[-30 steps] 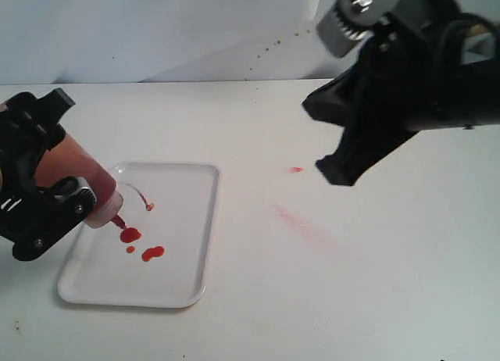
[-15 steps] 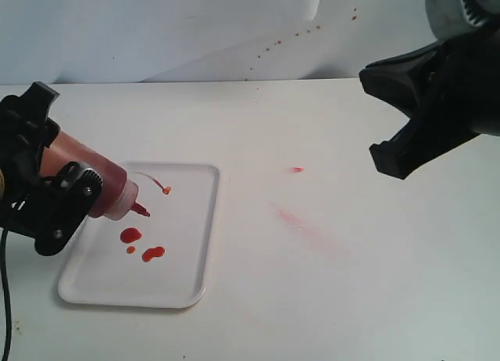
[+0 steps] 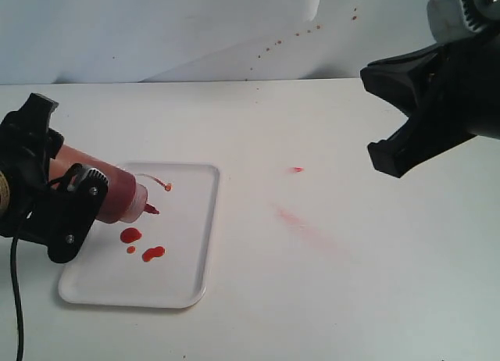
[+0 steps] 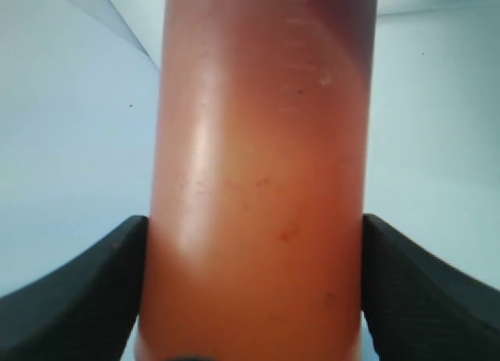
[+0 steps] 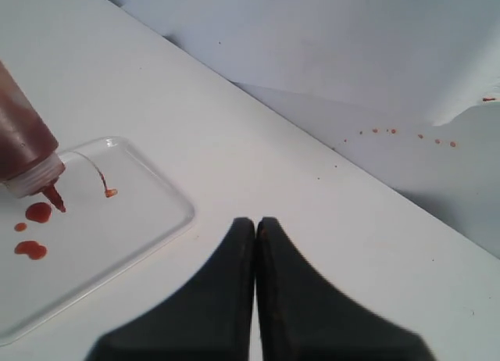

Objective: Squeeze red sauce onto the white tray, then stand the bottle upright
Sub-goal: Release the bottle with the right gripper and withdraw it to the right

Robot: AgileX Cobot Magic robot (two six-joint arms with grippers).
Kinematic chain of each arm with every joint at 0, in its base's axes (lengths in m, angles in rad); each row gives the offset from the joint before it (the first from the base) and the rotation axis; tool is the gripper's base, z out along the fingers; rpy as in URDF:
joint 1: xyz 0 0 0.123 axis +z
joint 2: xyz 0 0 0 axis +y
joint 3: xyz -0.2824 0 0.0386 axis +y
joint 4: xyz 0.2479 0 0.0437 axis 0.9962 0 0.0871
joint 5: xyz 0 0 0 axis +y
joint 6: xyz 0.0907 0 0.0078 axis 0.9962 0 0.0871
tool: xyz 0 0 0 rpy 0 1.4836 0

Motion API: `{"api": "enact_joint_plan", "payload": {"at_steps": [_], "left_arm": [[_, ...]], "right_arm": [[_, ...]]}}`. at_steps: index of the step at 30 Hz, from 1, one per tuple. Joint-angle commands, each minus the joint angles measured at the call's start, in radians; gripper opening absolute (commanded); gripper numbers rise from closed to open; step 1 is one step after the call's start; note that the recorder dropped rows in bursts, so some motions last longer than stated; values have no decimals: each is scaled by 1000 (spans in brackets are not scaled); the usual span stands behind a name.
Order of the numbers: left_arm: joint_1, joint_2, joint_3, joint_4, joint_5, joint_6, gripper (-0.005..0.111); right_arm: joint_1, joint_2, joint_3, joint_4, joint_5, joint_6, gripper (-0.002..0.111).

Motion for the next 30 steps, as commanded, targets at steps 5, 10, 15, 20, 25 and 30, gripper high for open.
{"api": "enact_joint_plan", "payload": {"at_steps": [5,10,15,20,25,30], "left_arm": [[-3,-2,-4,-49,7,-153,0],[-3,-2,-4,-49,7,-179,0],[-3,-15,-4,-56,7,-206,0],[-3,-70,-4,-82,-2,-201,0],[-3,-142,-4,-115,-51,-201,0],[-3,-197,-4,-143,-79,-201,0]], "right_arm": [[-8,-1,4,10,-27,9,0],[-8,-1,4,10,-27,9,0],[-8,-1,4,10,-27,9,0],[-8,-1,4,9,-27,11,0],[-8,-1,17,97,-40,79,0],[-7,-1,103,329,-188,79,0]]}}
